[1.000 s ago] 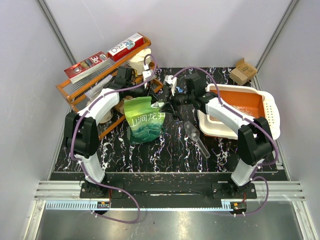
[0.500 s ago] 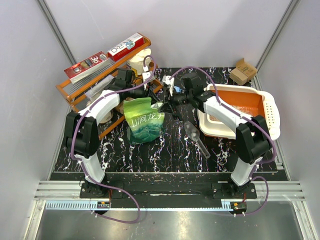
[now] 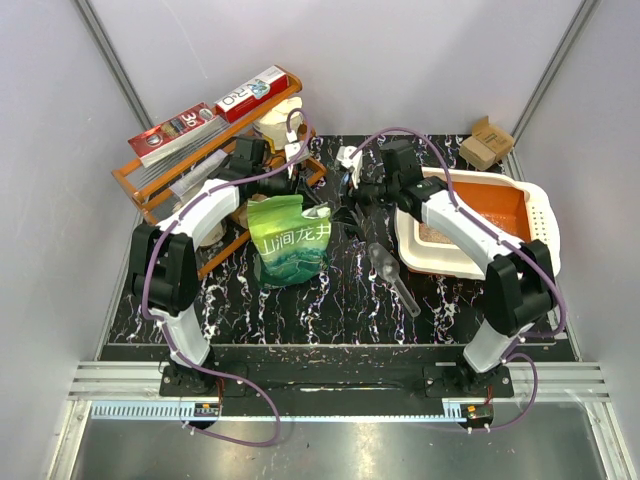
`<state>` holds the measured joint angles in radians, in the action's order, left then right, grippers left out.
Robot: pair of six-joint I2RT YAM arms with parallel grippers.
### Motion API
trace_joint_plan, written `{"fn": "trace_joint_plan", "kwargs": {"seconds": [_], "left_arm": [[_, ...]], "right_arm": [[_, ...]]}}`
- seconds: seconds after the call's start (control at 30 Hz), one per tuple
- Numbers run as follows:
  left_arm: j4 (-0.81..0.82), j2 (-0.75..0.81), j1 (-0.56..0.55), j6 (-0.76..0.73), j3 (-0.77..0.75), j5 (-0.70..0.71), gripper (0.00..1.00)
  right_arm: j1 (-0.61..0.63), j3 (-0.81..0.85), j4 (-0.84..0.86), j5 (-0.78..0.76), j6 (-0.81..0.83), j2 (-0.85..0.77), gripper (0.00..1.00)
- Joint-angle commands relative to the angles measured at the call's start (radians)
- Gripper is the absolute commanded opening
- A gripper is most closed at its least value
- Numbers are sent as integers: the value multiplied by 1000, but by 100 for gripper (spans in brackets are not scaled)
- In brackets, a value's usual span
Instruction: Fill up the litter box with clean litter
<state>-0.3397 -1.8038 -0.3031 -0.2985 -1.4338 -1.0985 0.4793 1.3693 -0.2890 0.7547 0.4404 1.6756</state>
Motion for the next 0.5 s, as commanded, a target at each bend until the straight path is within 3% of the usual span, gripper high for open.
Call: {"fn": "trace_joint_plan", "kwargs": {"seconds": [0.0, 0.47], "left_arm": [[7, -14, -1, -1, -60, -67, 39], [-42, -48, -1, 13, -102, -124, 36]], "right_arm": [[-11, 70, 31, 98, 38, 41, 64], [-13, 103, 106, 250, 1, 113, 67]]}}
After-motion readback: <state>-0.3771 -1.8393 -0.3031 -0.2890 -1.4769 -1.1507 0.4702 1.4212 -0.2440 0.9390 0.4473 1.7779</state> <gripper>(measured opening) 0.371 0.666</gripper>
